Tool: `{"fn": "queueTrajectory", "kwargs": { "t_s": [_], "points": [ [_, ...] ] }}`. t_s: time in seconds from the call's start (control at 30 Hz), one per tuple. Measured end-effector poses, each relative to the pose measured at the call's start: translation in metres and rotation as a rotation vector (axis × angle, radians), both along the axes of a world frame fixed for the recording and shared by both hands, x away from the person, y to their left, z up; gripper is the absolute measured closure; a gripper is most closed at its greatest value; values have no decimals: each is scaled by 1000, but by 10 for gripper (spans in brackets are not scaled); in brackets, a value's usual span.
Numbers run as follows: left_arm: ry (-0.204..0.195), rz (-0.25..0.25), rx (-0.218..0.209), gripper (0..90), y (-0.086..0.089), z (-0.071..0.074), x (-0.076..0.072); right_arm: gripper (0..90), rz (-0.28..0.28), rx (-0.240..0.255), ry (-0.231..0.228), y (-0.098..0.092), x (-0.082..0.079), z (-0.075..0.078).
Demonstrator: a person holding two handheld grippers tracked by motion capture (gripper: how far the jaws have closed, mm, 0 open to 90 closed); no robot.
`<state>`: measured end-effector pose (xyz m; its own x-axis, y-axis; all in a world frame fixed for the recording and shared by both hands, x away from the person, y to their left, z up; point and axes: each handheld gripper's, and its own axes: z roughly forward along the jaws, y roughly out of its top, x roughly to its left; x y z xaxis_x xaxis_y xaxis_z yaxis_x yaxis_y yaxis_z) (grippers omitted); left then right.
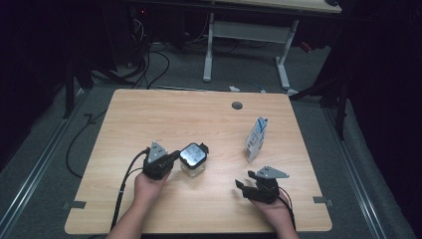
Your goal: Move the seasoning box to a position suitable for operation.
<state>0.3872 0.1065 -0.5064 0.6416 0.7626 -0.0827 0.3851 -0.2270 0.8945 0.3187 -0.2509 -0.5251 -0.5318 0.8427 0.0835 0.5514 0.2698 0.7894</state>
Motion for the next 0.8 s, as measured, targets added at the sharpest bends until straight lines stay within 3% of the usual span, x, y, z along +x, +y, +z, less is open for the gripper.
{"fn": "queueTrajectory", "kwargs": {
  "t_s": [0.8],
  "points": [
    [-14, -57, -19, 899, -18, -3, -35, 358, -14, -4, 4, -1, 1, -2]
  ]
}}
